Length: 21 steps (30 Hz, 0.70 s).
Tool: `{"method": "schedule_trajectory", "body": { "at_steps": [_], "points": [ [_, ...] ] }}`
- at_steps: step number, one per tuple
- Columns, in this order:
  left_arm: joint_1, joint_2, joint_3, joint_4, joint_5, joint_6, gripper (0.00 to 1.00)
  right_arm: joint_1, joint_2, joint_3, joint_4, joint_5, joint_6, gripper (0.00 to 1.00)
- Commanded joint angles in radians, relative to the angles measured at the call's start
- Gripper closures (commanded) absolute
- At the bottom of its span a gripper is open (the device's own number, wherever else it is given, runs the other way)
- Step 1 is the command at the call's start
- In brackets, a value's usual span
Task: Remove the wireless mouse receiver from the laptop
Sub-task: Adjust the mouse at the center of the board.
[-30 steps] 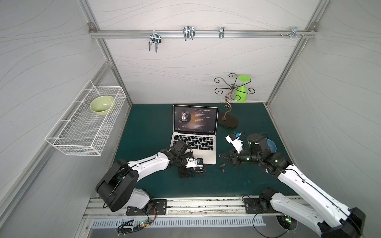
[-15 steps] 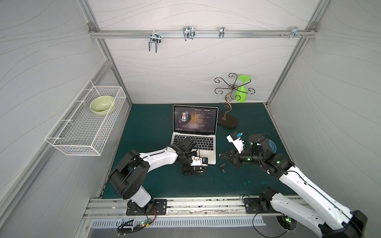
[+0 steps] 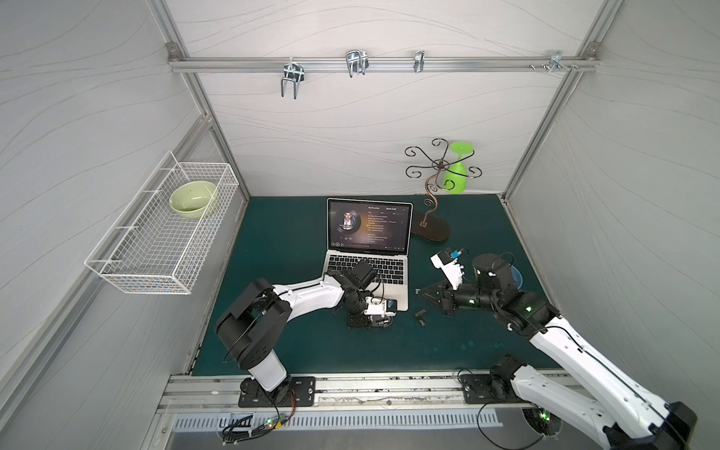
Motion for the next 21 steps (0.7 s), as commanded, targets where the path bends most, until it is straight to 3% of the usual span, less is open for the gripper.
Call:
{"method": "schedule_trajectory", "body": {
  "at_steps": [1,8,17,21],
  "points": [
    [-0.014,-0.031,0.041,0.089,0.053,-0.134,0.43,-0.022,-0.033,0.05,-0.046,0.042,-0.002,1.0],
    [-0.089,-0.057,-0.016,0.212,0.045,-0.262,0.43,-0.143,0.007,0.07,-0.151,-0.009,0.048,1.0],
    [-0.154,0.007,-0.083,0.265,-0.017,-0.331,0.45,-0.146,0.045,0.081,-0.211,-0.032,0.045,1.0],
    [-0.162,-0.004,-0.116,0.301,-0.014,-0.349,0.39,-0.145,0.095,0.103,-0.268,-0.048,0.037,1.0]
  ]
}}
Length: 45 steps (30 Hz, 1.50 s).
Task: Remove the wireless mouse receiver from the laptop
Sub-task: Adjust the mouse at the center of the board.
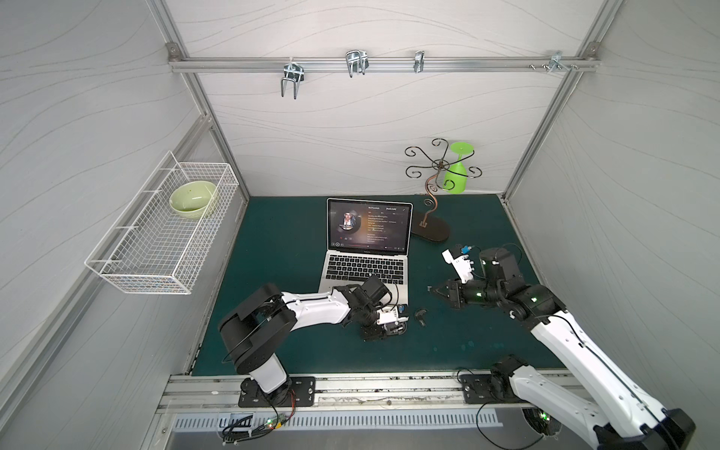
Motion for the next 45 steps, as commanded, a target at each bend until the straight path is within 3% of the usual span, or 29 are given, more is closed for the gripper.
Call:
{"method": "schedule_trajectory", "body": {
  "at_steps": [1,3,10,17,25,28,33,45],
  "points": [
    [-0.01,-0.004,-0.016,0.069,-0.009,-0.031,0.38,-0.002,0.026,0.029,-0.067,-0.032,-0.006,1.0],
    [-0.01,-0.009,-0.022,0.064,-0.023,-0.03,0.33,-0.001,0.023,0.025,-0.056,-0.033,0.002,1.0],
    [-0.01,-0.049,-0.054,0.11,-0.07,-0.081,0.01,-0.001,0.028,0.015,-0.036,-0.043,0.015,1.0],
    [-0.01,-0.105,-0.171,0.359,-0.112,-0.25,0.01,-0.001,0.016,0.007,-0.017,-0.051,0.025,1.0],
    [-0.015,-0.086,-0.367,0.717,-0.063,-0.416,0.01,-0.002,-0.006,-0.01,0.005,-0.041,0.015,1.0],
    [-0.04,-0.09,-0.405,0.764,-0.103,-0.421,0.01,-0.001,-0.009,-0.01,0.012,-0.037,0.017,1.0],
    [-0.046,-0.073,-0.445,0.853,-0.071,-0.409,0.01,-0.002,-0.013,-0.012,0.029,-0.037,0.018,1.0],
    [-0.056,0.138,-0.567,1.311,-0.084,-0.33,0.01,0.0,-0.021,-0.073,0.073,-0.06,0.057,1.0]
  ]
}}
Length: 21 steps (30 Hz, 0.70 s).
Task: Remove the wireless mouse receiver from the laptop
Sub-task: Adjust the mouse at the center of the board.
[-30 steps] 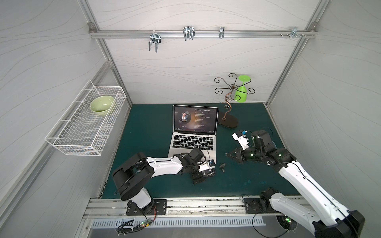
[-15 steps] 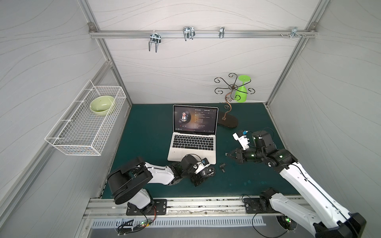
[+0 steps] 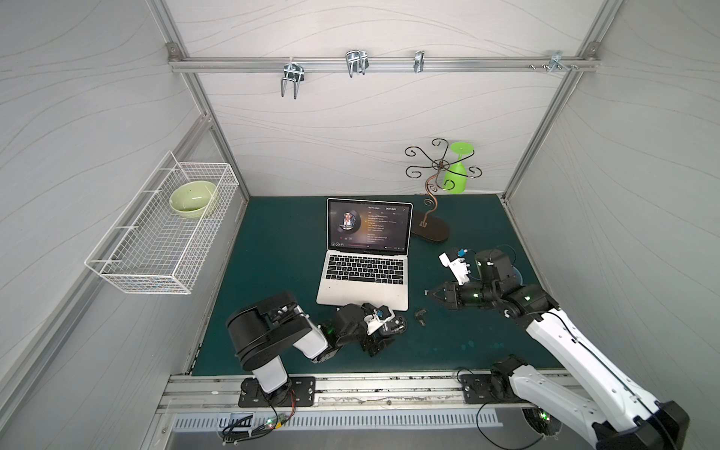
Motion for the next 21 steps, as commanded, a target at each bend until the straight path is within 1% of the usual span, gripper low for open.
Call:
{"method": "schedule_trajectory", "body": {
  "at_steps": [1,3,9,12,14,18,21],
  "points": [
    [-0.01,0.08,-0.023,0.088,0.016,0.042,0.01,0.001,-0.018,-0.016,0.025,-0.016,0.009,1.0],
    [-0.012,0.118,-0.022,0.132,0.023,0.047,0.01,0.002,-0.02,-0.028,0.031,-0.015,0.009,1.0],
    [-0.013,0.255,-0.04,0.346,0.036,0.021,0.01,0.009,-0.018,-0.039,0.014,0.025,0.005,1.0],
    [-0.012,0.305,-0.041,0.409,0.053,0.012,0.09,0.02,-0.005,-0.029,-0.012,0.054,-0.01,1.0],
    [-0.012,0.318,-0.039,0.409,0.063,0.008,0.15,0.025,-0.002,-0.026,-0.021,0.06,-0.016,1.0],
    [-0.013,0.343,-0.039,0.409,0.068,0.002,0.19,0.025,-0.012,-0.024,-0.024,0.062,-0.021,1.0],
    [-0.013,0.365,-0.035,0.409,0.063,-0.006,0.26,0.026,-0.015,-0.024,-0.022,0.057,-0.02,1.0]
  ]
}}
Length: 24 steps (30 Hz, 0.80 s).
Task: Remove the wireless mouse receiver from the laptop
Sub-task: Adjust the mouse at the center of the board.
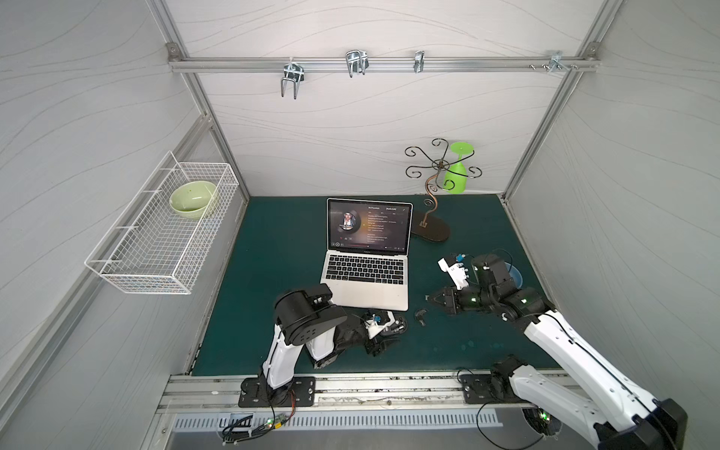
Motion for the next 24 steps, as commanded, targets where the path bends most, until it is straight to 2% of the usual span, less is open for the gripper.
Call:
{"method": "schedule_trajectory", "body": {
  "at_steps": [1,4,7,9,14,17,24],
  "points": [
    [-0.007,0.065,-0.01,-0.092,-0.007,0.017,0.3,0.006,-0.008,0.011,-0.017,0.007,-0.016,1.0],
    [-0.007,0.059,-0.011,-0.092,-0.005,0.004,0.5,0.008,0.006,0.02,-0.041,0.02,-0.025,1.0],
    [-0.008,0.012,-0.026,-0.12,-0.002,-0.005,0.58,0.026,0.023,0.038,-0.081,0.067,-0.043,1.0],
    [-0.008,-0.043,-0.024,-0.204,0.02,0.0,0.64,0.05,0.042,0.046,-0.102,0.091,-0.053,1.0],
    [-0.047,-0.181,0.042,-0.508,0.059,0.048,0.7,0.164,0.135,0.065,-0.14,0.167,-0.069,1.0],
    [-0.077,-0.25,0.047,-0.615,0.026,0.071,0.7,0.221,0.191,0.06,-0.136,0.219,-0.051,1.0],
    [-0.111,-0.368,0.06,-0.79,-0.115,0.117,0.74,0.295,0.275,0.01,-0.036,0.233,0.008,1.0]
  ]
}}
